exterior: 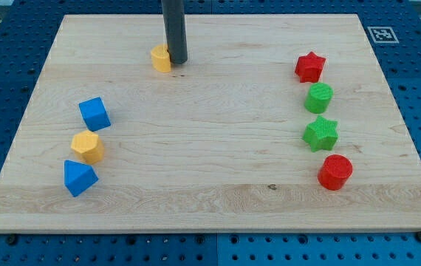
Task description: Move the yellow heart above the blue cube
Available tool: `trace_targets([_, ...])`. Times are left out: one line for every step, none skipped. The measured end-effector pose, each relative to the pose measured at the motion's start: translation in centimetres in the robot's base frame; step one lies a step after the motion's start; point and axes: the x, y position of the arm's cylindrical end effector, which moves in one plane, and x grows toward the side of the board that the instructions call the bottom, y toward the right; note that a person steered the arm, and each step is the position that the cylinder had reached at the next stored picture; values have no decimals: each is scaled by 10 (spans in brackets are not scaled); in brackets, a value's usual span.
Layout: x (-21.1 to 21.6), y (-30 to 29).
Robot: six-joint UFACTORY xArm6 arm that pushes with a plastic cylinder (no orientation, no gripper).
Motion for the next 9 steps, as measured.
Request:
trace_targets([0,-6])
trace_targets([0,-14])
trace_targets([-5,-28])
trace_targets([-5,-42])
trace_targets([-5,-58])
trace_targets([-5,-73])
trace_targets([-5,-84])
trace_targets([-5,-93])
trace_targets([-5,-95])
